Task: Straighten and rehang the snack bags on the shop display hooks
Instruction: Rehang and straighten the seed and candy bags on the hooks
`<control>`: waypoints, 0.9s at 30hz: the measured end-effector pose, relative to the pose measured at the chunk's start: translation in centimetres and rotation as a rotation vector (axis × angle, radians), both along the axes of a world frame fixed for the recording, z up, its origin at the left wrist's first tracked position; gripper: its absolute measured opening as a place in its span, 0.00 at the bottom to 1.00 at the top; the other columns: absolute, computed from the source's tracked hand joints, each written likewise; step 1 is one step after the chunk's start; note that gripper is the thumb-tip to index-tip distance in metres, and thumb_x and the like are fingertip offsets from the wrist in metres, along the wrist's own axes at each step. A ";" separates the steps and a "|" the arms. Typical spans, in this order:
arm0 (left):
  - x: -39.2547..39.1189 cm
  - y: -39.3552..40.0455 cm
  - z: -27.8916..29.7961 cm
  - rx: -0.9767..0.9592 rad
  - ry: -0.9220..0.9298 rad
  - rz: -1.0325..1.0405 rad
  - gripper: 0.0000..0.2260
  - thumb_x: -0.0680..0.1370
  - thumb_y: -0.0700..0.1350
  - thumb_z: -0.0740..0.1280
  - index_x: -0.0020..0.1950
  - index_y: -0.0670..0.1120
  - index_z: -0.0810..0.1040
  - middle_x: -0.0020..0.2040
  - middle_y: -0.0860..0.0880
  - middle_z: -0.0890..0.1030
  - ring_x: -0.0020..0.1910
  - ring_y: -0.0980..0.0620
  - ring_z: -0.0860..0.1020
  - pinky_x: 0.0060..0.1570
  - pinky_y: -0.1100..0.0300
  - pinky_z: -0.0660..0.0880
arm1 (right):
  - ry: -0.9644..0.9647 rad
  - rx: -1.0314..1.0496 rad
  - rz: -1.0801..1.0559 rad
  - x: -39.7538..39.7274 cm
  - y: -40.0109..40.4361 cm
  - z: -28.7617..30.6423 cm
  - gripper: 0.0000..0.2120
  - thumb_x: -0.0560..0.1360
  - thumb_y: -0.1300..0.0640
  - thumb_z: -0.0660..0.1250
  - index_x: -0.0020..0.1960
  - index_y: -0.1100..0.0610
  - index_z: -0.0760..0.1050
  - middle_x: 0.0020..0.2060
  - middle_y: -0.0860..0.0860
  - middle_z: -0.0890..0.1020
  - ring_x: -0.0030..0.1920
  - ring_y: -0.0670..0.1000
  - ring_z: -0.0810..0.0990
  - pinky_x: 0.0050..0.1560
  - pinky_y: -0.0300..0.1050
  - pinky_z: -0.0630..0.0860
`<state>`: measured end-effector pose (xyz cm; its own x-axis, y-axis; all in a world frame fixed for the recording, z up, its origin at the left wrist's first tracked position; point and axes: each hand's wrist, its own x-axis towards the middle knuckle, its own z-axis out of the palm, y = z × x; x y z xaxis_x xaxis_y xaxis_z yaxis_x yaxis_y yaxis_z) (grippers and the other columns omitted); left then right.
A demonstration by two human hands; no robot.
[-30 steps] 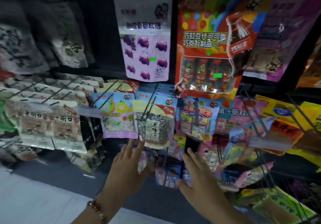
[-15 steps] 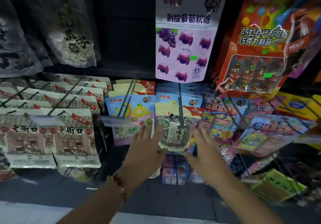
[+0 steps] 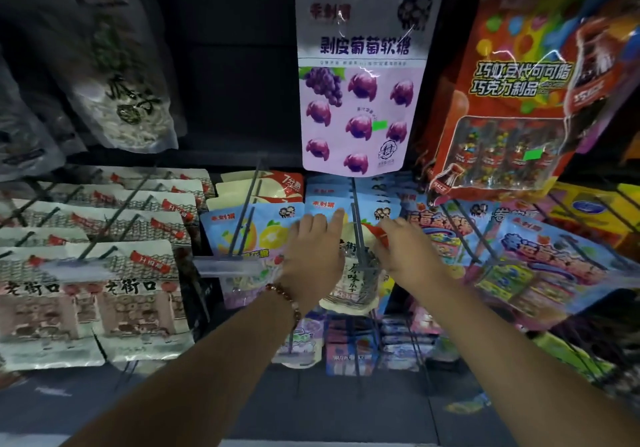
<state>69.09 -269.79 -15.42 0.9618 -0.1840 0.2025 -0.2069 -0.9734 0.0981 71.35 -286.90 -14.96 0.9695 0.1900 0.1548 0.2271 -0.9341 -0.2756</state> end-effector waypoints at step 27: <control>-10.0 4.9 -0.4 -0.344 0.123 -0.090 0.08 0.81 0.51 0.61 0.52 0.53 0.80 0.46 0.57 0.78 0.44 0.58 0.74 0.43 0.58 0.73 | 0.029 0.460 0.359 -10.5 -0.2 -1.2 0.03 0.79 0.50 0.65 0.46 0.47 0.75 0.41 0.41 0.73 0.43 0.40 0.73 0.40 0.38 0.68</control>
<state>59.11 -264.92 -15.84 0.9657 -0.2106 0.1517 -0.2570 -0.8576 0.4454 60.87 -287.08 -16.17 0.8617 0.4275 0.2734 0.4938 -0.5826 -0.6455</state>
